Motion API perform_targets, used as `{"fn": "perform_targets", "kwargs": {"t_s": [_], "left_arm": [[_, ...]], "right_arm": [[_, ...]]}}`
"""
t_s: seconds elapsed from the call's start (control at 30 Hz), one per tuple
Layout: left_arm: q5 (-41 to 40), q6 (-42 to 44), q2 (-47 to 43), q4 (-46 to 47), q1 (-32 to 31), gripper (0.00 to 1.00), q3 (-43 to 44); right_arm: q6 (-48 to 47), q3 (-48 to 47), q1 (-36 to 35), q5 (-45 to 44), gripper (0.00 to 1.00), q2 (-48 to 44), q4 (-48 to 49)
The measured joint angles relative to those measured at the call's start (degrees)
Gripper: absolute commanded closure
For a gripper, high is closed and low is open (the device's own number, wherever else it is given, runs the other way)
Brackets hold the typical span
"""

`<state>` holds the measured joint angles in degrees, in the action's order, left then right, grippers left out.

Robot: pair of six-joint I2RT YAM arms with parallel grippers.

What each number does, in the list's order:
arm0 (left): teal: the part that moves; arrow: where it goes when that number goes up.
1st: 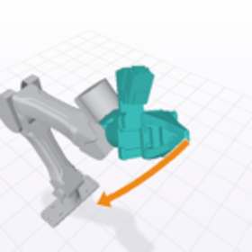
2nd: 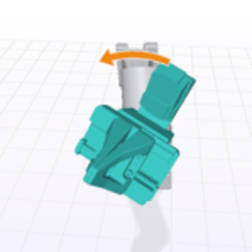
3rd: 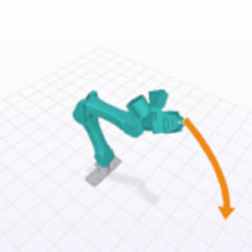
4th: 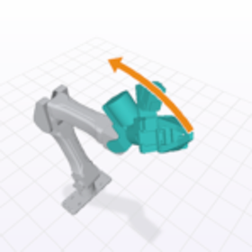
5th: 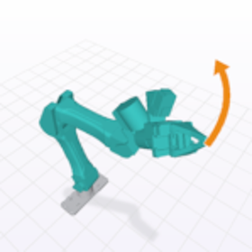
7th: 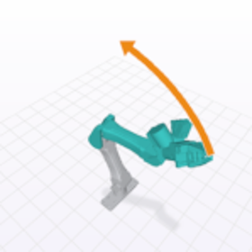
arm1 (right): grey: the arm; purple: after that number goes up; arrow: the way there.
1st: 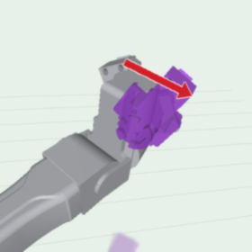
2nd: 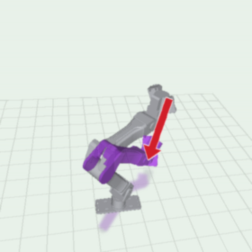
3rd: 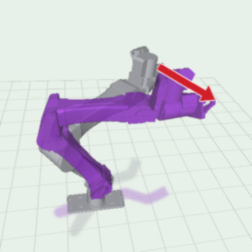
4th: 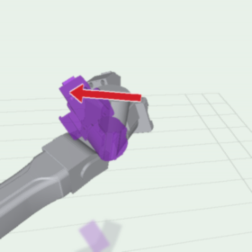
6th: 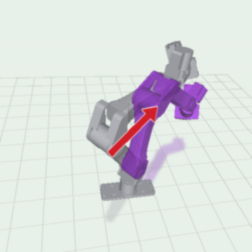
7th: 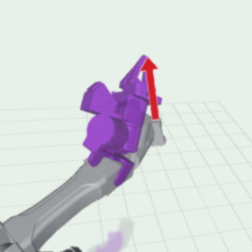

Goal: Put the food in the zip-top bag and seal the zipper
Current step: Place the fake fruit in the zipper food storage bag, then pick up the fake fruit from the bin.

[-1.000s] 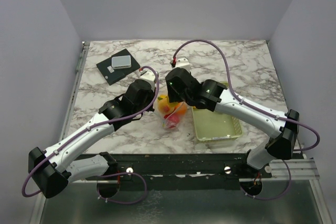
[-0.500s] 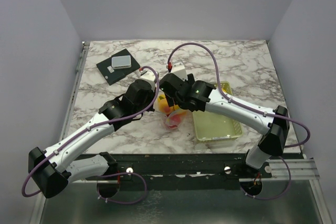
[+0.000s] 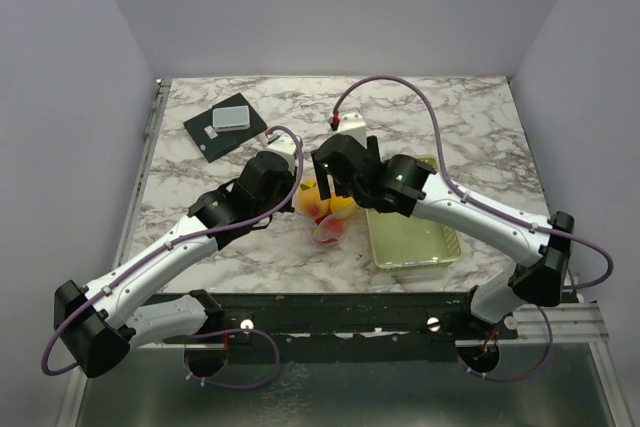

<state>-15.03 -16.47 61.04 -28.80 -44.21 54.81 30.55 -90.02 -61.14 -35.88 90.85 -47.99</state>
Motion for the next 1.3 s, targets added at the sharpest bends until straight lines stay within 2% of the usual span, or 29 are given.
{"fn": "perform_targets", "kwargs": {"t_s": [0.37, 0.67, 0.93, 1.1, 1.3], "left_arm": [[0.0, 0.0, 0.0, 0.0, 0.0, 1.00, 0.0], [0.0, 0.0, 0.0, 0.0, 0.0, 1.00, 0.0], [0.0, 0.0, 0.0, 0.0, 0.2, 1.00, -0.2], [0.0, 0.0, 0.0, 0.0, 0.2, 1.00, -0.2], [0.0, 0.0, 0.0, 0.0, 0.2, 1.00, -0.2]], "right_arm": [[3.1, 6.3, 0.0, 1.9, 0.17, -15.2, 7.6], [7.5, 13.8, 0.0, -4.9, 0.18, -24.4, 8.4], [10.6, 16.7, 0.4, -10.9, 0.18, -26.6, 4.5], [11.1, 20.1, 4.5, -11.0, 0.18, -26.6, 2.7], [9.8, 25.4, 13.4, -6.9, 0.18, -25.6, 3.0]]}}
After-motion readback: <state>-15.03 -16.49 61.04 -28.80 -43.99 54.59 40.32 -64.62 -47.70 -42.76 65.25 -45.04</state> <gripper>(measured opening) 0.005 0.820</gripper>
